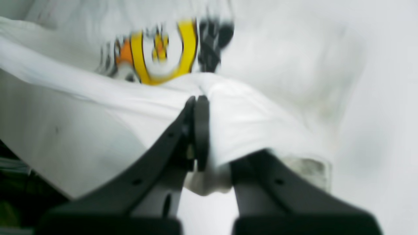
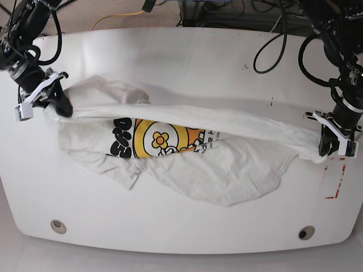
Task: Fold the T-shirt properly
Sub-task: 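Lift the shirt with both grippers and swing it up high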
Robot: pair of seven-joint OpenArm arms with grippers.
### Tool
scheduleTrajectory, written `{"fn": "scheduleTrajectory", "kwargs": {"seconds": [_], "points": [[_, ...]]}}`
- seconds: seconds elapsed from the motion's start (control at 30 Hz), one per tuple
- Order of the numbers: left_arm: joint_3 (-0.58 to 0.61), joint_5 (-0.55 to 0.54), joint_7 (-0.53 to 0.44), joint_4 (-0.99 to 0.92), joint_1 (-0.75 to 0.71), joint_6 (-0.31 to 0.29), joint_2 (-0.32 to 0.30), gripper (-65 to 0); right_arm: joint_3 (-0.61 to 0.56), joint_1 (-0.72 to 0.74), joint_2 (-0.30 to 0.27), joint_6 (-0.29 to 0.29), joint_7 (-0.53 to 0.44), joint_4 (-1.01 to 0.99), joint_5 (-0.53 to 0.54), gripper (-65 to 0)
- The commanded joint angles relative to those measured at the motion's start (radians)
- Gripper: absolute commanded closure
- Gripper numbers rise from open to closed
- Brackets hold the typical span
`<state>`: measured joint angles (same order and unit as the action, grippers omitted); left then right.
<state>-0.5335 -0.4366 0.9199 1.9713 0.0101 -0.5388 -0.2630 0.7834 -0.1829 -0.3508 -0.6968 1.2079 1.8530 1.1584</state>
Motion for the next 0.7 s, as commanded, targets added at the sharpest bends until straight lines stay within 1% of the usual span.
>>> {"fn": "scheduleTrajectory", "kwargs": {"seconds": [0.0,0.1,0.13,0.2,0.3,0.47,0.67], "points": [[0.02,-0.003,-0.023,0.013,0.05,0.006,-0.022,0.0,-0.009,0.069,-0.058,-0.001,-0.013,-0.046,0.013,0.0],[0.054,-0.001,-0.023,-0.023,0.13,0.006,-0.023,0.0,-0.037,0.151,-0.101,-0.001,-0.013,-0.128,0.013,0.0],[0.063,0.005,-0.023,-0.037,0.156,0.006,-0.032,0.0,-0.045,0.187,-0.113,-0.001,-0.013,-0.154,0.013,0.0],[0.091,0.032,-0.023,-0.06,0.205,0.006,-0.051,0.0,-0.069,0.245,-0.136,-0.001,-0.013,-0.203,0.013,0.0],[0.12,0.069,-0.023,-0.099,0.29,0.006,-0.054,0.0,-0.111,0.334,-0.173,-0.001,-0.013,-0.276,0.013,0.0],[0.122,0.124,-0.023,-0.143,0.4,0.006,-0.051,0.0,-0.175,0.466,-0.224,-0.001,-0.013,-0.356,0.013,0.0],[0.118,0.173,-0.023,-0.24,0.565,0.006,-0.051,0.0,-0.304,0.699,-0.281,-0.001,-0.013,-0.5,0.013,0.0]]}}
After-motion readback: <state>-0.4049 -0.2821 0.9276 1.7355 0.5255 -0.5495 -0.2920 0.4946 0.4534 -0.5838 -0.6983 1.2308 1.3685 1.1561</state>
